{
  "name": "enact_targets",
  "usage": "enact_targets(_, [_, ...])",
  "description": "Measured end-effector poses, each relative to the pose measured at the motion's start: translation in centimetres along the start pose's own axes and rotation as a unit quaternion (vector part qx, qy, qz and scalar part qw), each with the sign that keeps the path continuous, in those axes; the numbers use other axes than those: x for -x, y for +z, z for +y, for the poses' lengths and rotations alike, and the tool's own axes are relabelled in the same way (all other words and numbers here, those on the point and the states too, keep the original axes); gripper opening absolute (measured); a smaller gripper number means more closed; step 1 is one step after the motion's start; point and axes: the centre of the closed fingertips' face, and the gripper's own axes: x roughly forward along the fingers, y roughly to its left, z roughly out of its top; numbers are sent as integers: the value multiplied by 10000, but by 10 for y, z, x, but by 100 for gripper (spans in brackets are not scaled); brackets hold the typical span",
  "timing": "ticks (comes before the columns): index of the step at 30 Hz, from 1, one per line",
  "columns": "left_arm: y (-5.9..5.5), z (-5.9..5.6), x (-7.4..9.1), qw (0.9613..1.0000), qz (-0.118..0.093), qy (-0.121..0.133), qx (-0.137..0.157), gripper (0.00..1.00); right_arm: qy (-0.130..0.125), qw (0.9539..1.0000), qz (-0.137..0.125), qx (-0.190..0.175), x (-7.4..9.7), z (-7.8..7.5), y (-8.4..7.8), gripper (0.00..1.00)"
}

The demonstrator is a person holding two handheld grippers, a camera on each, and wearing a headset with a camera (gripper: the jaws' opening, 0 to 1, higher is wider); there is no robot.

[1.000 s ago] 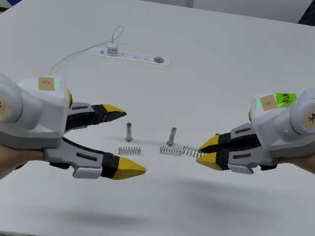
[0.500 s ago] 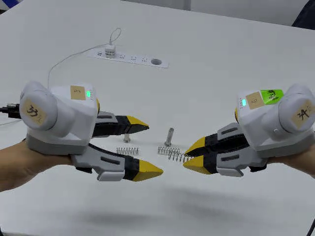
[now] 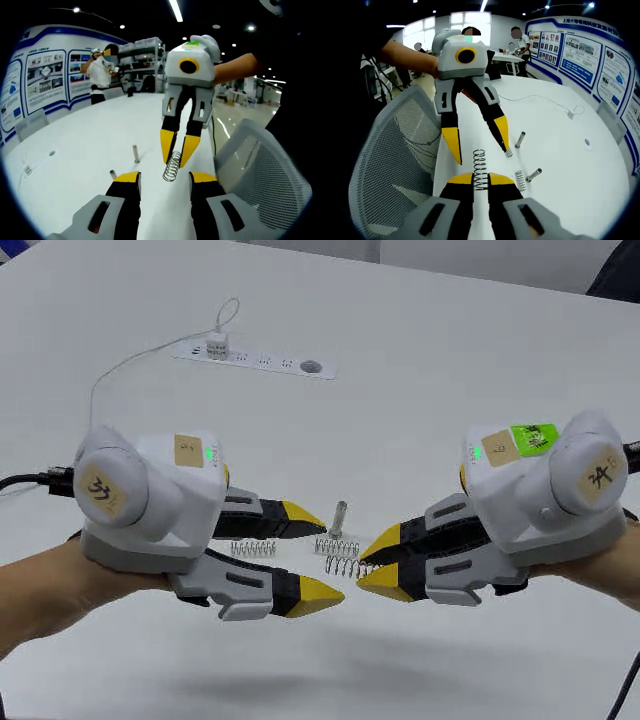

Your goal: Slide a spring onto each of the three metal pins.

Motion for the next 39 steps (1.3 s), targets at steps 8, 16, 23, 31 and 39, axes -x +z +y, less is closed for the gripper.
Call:
enact_targets(8, [2, -3, -1, 9999, -2, -155, 36, 25, 109, 9999, 56, 84, -4, 5, -1, 10])
enact_targets(16, [-2, -9, -2, 9996, 85, -275, 74, 17, 141, 9998, 48, 110, -4, 6, 1, 10])
enact_targets(23, [-3, -15, -3, 9991, 123, -412, 66, 13, 193, 9997, 19, 154, -3, 10, 4, 10])
enact_targets(31, [-2, -19, 1, 9984, 175, -435, -313, 10, 196, 9997, -5, 170, -2, 12, 8, 10])
enact_targets(39, [1, -19, 5, 9979, 128, -443, -444, 9, 241, 9990, -133, 359, 0, 13, 13, 11])
